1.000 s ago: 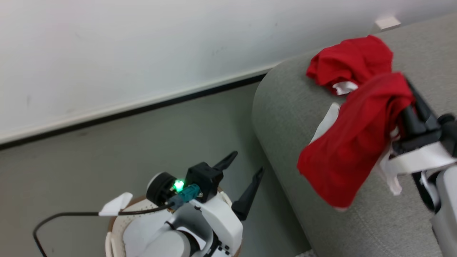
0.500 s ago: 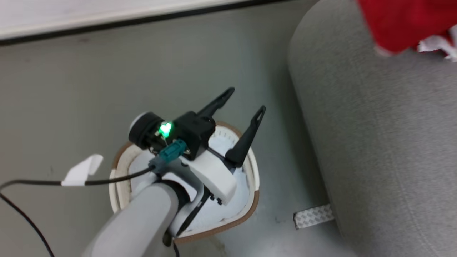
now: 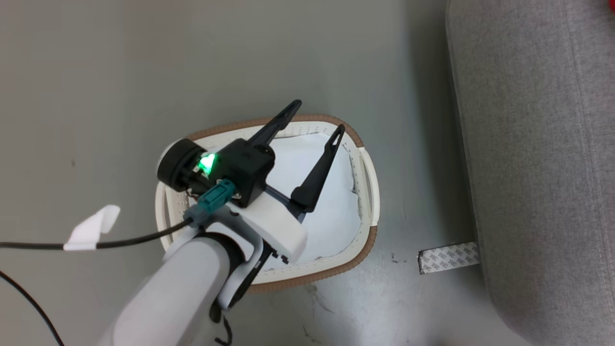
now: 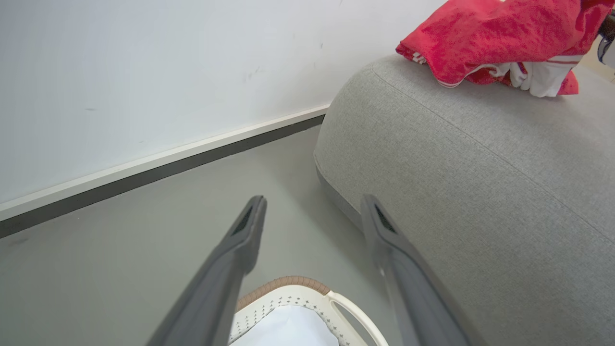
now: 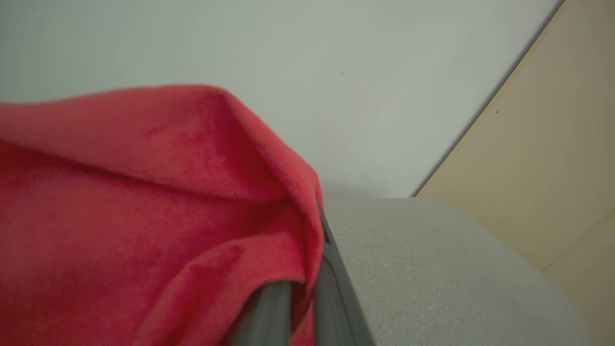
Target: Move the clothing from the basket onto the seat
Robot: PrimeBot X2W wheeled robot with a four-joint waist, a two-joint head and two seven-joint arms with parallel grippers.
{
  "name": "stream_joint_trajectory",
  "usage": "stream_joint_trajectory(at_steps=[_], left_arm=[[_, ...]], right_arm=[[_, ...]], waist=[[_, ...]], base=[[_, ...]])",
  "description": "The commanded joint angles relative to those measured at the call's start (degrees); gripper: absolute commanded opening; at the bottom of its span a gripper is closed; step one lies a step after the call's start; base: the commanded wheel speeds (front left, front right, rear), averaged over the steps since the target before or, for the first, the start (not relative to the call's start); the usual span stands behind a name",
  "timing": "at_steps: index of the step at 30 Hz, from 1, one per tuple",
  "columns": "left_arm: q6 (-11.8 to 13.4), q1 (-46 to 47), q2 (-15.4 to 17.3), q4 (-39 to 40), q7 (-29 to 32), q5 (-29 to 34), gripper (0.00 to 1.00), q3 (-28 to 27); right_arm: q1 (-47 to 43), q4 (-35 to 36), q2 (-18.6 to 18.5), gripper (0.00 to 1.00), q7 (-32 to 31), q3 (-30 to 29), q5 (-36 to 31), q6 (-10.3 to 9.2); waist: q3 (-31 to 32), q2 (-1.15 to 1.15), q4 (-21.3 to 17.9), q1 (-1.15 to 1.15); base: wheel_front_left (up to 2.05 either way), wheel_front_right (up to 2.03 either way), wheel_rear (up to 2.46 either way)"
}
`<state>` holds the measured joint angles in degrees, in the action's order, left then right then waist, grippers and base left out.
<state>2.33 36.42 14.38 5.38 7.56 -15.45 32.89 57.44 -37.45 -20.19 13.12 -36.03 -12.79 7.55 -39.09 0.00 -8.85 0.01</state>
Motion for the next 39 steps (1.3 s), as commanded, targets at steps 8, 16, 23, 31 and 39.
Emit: stream_joint_trajectory(at_steps=[8,16,23,31,39], left_arm=[[0.74,-2.44,2.21,-0.11,-0.6,-0.62,1.0,-0.85],[2.2,-5.22,2.63,-1.88,-2.58,-1.53,1.0,-1.69],[3.68,-10.03,3.03,-4.8,-7.7,-3.07,1.0,-3.42],[5.65,-17.49,2.97,-9.29,-15.67,-7.32,1.0,-7.95],[8.3,-25.34,3.79,-14.79,-21.85,-9.0,1.0,-13.07]], right_arm=[[-4.38,-6.22,5.02,0.48,1.68,-8.58,-7.15,-0.13],[-8.86,-5.97,7.99,1.0,2.04,-7.8,-9.89,-0.13],[-17.64,2.21,9.36,1.0,2.07,0.95,-4.85,-0.14],[-28.39,15.79,11.97,1.0,1.98,12.58,1.12,-0.14],[-37.89,23.21,14.96,1.0,1.98,23.49,4.68,-0.13]], waist=[[0.47,0.0,-1.0,-0.01],[6.65,0.0,-2.75,-0.01],[14.23,0.0,-2.84,-0.01],[23.25,0.0,-0.39,-0.01],[31.45,0.0,3.41,-0.01]], base=[[0.0,0.0,0.0],[0.0,0.0,0.0],[0.0,0.0,0.0],[0.0,0.0,0.0],[0.0,0.0,0.0]])
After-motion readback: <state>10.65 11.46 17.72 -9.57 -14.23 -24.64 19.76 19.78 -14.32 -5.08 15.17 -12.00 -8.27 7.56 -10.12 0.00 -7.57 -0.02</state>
